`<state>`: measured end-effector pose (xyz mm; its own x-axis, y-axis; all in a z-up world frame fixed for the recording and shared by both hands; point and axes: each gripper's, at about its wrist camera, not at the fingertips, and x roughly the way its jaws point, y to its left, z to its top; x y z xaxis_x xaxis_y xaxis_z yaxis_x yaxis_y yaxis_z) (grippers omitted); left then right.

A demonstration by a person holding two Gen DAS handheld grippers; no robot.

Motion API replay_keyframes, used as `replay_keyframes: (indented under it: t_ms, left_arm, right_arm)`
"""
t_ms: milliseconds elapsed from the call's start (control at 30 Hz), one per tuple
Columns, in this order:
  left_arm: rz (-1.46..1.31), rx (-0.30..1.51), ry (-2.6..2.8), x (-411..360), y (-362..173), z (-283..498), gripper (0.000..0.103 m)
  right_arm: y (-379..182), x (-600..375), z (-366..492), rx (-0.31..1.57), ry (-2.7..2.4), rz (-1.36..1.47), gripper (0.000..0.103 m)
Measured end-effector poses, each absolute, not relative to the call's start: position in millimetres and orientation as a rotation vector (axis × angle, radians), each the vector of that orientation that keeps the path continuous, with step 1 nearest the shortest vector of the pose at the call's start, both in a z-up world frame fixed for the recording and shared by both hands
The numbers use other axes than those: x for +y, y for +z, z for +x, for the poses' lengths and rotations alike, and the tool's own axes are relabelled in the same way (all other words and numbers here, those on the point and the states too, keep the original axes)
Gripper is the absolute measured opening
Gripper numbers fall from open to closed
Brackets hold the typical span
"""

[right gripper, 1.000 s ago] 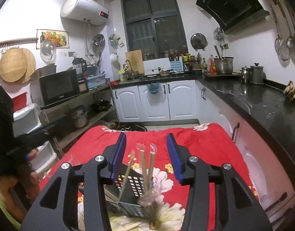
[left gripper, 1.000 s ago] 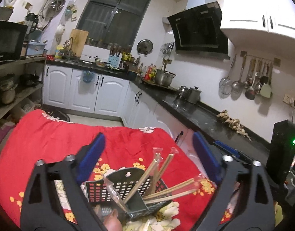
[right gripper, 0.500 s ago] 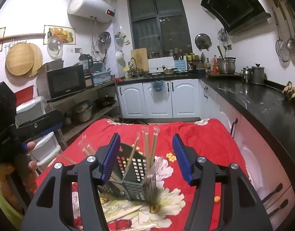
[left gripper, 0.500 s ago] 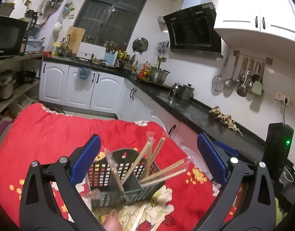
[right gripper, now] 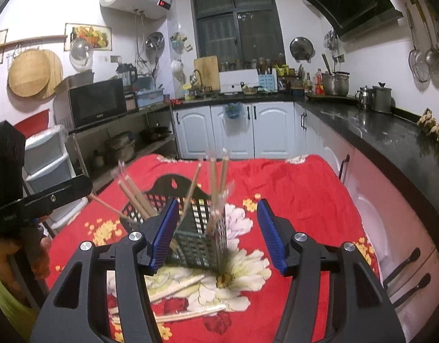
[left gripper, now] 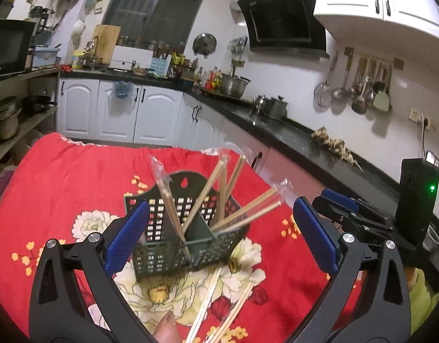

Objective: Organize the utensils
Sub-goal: 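Open the right gripper to release the chopstick and withdraw from the caddy, then lower the right gripper onto a loose chopstick beside the caddy and close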

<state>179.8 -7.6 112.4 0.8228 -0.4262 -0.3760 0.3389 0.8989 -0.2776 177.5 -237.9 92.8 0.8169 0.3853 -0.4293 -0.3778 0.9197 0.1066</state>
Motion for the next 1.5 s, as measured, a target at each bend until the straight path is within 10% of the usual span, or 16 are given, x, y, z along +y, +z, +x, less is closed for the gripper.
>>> replay_keyframes:
  t_ms: [1133,1500]
  left_arm:
    - [-0.054,0.701,-0.393,-42.8,30.5,189.2,0.091]
    - [0.040,0.834,-0.424,-65.8,4.0,210.4,0.030]
  right_arm:
    - [-13.7,-233.8,167.6,0.747,0.463,-0.057,0.050]
    - [-43.4,-231.7,186.9,0.859,0.488,-0.017,0.031]
